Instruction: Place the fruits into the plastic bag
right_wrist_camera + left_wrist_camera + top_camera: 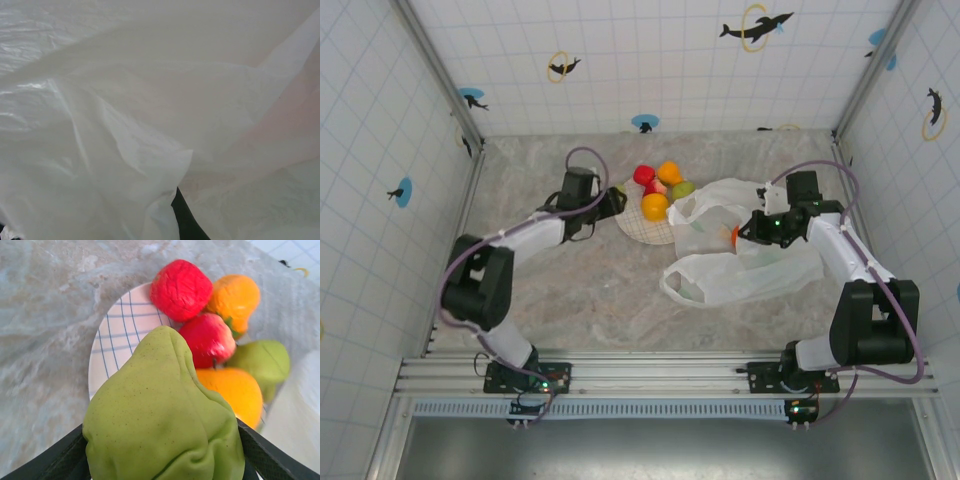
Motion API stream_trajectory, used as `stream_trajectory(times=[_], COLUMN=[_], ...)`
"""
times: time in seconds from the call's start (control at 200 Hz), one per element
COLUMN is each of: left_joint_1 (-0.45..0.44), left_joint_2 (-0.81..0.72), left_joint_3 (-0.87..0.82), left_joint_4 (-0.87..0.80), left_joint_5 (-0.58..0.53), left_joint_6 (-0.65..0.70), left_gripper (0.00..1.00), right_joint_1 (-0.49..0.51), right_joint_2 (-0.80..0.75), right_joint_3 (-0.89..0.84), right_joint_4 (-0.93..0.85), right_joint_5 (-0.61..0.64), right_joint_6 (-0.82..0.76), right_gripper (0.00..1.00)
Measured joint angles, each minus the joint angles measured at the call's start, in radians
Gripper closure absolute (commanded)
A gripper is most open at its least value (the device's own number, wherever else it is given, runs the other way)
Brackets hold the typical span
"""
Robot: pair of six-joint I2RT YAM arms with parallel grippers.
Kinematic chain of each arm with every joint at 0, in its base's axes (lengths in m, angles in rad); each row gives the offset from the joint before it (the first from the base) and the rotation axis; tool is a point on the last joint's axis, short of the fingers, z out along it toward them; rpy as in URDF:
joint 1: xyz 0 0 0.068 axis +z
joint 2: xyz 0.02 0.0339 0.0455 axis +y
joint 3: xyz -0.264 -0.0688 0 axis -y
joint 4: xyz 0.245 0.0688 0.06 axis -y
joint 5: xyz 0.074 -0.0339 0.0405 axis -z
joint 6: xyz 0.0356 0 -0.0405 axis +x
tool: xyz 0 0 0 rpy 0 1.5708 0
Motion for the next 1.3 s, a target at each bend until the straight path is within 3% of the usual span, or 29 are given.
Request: stream_trajectory(times=[0.105, 0.24, 0.37, 0.57, 0.916, 1.301], left_joint_1=[-0.059, -0.217, -0.327, -0.414, -0.488, -0.495], left_joint_2=[-0.100, -0.130, -0.103, 0.010, 0.174, 0.420], left_joint_3=[-0.132, -0.220, -0.222, -0.140, 0.047, 0.232], left_joint_4=[0.023, 0.060, 0.113, 0.197, 0.299, 0.433], left_joint_5=[0.016, 0.032, 0.051, 0.080, 0.098, -0.020], left_joint_6=[0.003, 0.018, 0.026, 0.036, 0.036, -0.065], left_gripper=[0.36, 0.36, 0.36, 0.36, 0.36, 0.35], right_joint_1=[0.000, 0.005, 0.017, 0.026, 0.034, 0.034], right_joint_2=[0.000, 0.000, 0.000, 0.000, 0.000, 0.000], right_joint_3=[0.000, 0.000, 0.000, 0.000, 0.000, 0.000], right_joint_4=[0.000, 0.010, 0.021, 0.040, 0.045, 0.044], right_joint_5=[-0.004, -0.013, -0.026, -0.045, -0.072, -0.083], right_joint_6=[0.009, 0.024, 0.038, 0.061, 0.083, 0.066], right_gripper=[1.00, 1.00, 1.00, 1.00, 1.00, 1.00])
